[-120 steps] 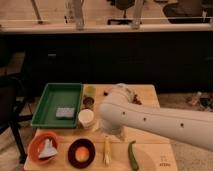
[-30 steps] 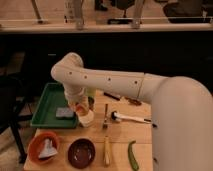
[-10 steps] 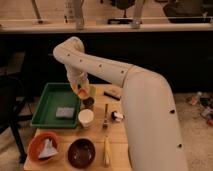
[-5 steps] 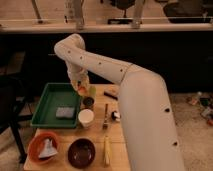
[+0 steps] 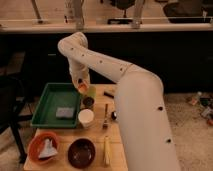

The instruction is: Place apple in plastic cup

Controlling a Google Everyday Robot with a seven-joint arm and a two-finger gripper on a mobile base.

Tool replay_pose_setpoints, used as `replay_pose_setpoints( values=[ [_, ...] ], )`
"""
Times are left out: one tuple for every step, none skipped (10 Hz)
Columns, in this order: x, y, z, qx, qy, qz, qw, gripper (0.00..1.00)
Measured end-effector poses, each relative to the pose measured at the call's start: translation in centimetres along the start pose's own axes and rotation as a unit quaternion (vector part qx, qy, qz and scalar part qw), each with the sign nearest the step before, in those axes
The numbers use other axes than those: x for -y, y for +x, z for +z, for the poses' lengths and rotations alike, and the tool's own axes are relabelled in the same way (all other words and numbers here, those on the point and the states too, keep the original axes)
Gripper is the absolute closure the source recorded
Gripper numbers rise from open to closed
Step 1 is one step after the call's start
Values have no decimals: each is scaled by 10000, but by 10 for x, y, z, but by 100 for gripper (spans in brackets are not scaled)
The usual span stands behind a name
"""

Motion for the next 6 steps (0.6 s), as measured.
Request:
replay_pose_setpoints(
  values=[
    [1, 7, 3, 15, 32, -1, 10000, 100],
    [0, 14, 5, 53, 40, 9, 10000, 100],
    [-1, 20, 8, 82, 38, 23, 10000, 100],
    [-2, 26, 12, 125, 49, 38, 9999, 100],
    [-3, 29, 17, 169, 55, 52, 9998, 100],
    [-7, 30, 21, 209, 50, 86, 9997, 100]
  ],
)
